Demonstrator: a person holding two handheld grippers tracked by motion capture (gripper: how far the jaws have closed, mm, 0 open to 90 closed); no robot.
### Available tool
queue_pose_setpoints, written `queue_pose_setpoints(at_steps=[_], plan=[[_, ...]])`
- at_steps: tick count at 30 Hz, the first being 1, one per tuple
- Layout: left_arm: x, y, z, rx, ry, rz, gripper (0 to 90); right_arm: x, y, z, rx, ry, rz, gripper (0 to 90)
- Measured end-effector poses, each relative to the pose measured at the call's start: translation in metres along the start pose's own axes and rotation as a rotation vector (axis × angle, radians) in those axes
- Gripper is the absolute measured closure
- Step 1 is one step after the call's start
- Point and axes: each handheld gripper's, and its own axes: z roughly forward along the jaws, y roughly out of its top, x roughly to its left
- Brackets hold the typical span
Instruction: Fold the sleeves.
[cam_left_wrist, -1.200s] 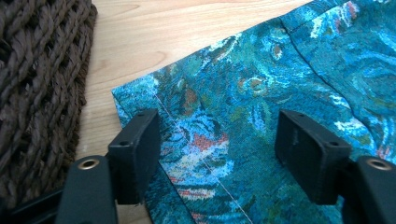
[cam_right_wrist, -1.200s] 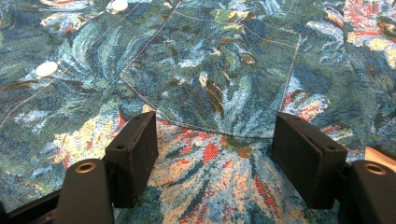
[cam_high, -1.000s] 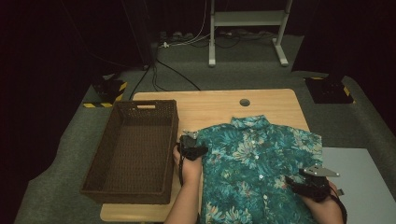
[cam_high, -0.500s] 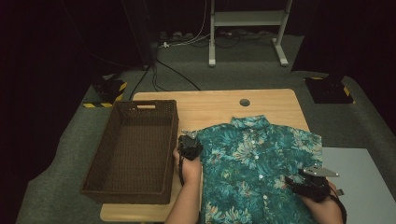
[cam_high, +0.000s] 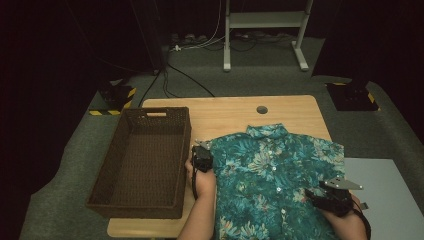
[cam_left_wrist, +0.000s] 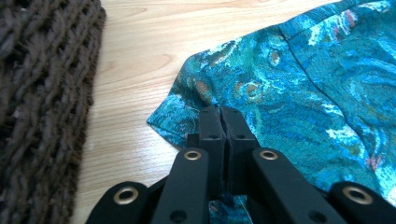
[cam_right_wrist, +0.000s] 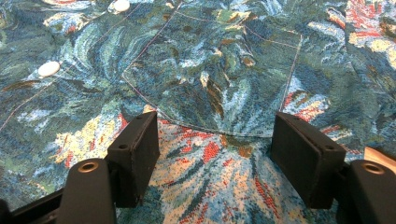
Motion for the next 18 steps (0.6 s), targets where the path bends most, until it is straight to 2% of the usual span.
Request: queue_pose_setpoints(at_steps=[4,7,9,13,18], plan=[[0.003,0.003,-0.001,-0.006,0.006,-0.009,88.3,0.002,0.000,0.000,0.001,0.000,0.005,32.4],[0.003,0.008,-0.005,-0.021,0.010,-0.002,88.3,0.005,0.001,0.001,0.002,-0.002,0.005,31.8],[0.003,0.011,-0.008,-0.030,0.001,-0.001,88.3,0.006,0.001,0.002,0.002,-0.003,0.005,30.7],[-0.003,0.015,-0.015,-0.054,-0.007,0.017,88.3,0.008,0.002,0.002,0.003,-0.003,0.007,30.5],[-0.016,0.019,-0.024,-0.088,-0.037,0.037,88.2,0.008,0.002,0.002,0.004,-0.002,0.008,30.5]])
